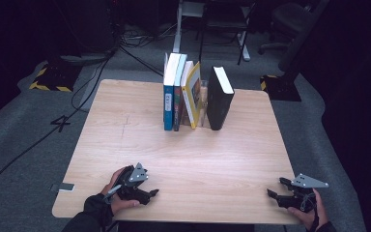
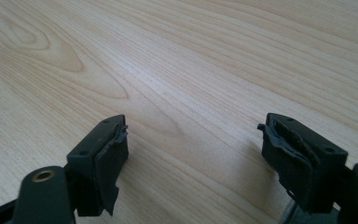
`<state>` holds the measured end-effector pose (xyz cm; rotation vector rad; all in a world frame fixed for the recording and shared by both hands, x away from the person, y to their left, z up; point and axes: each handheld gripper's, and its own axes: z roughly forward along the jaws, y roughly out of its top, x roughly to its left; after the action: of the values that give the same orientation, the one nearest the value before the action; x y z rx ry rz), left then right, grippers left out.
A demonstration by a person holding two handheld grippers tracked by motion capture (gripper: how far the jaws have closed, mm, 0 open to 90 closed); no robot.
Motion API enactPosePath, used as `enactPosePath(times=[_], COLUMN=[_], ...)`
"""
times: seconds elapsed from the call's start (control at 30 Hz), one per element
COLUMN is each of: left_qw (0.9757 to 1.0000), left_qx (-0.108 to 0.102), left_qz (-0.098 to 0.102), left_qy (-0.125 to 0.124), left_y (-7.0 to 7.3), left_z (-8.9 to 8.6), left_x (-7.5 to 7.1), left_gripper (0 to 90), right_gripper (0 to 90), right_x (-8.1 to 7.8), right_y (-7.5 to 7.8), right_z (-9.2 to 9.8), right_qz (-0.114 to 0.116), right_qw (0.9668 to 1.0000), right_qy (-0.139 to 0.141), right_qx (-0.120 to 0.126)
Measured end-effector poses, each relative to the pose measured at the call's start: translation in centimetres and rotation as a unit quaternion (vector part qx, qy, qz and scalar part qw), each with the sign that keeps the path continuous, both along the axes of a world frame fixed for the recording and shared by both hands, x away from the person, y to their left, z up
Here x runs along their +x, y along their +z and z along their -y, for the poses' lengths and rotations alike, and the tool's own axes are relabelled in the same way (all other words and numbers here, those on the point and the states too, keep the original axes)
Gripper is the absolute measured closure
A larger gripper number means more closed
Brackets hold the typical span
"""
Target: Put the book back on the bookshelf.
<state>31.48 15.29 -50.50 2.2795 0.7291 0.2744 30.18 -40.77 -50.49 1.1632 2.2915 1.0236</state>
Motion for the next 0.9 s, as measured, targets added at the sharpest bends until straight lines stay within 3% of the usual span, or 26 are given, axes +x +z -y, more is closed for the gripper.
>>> enactPosePath(times=[0.9], left_qw=[1.0], left_qx=[-0.001], left_qz=[0.0], left_qy=[0.001], left_y=[-0.01], left_z=[-0.08], left_x=[-0.04], left_gripper=[16.3], right_gripper=[22.9], right_x=[0.05], right_y=[0.0], right_z=[-0.1], right_qz=[0.001], right_qw=[0.9999], right_qy=[-0.011], right_qx=[0.0])
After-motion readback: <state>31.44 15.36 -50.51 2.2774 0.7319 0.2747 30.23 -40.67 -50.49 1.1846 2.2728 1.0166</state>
